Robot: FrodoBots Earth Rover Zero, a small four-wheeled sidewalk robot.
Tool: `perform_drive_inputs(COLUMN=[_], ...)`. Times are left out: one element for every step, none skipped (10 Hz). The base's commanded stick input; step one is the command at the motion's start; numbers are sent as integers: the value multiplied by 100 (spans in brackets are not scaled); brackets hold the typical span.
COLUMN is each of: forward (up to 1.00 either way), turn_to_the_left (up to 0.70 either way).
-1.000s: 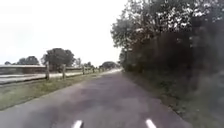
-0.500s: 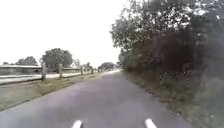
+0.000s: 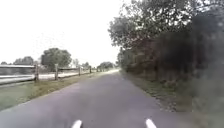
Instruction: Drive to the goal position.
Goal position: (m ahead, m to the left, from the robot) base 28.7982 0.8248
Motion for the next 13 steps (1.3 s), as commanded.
perform_drive_inputs(forward=[80,80,80,80,80,80,80,80,80,80,80,80,80], turn_to_the_left=[6,6,6,6,6,6,6,6,6,6,6,6,6])
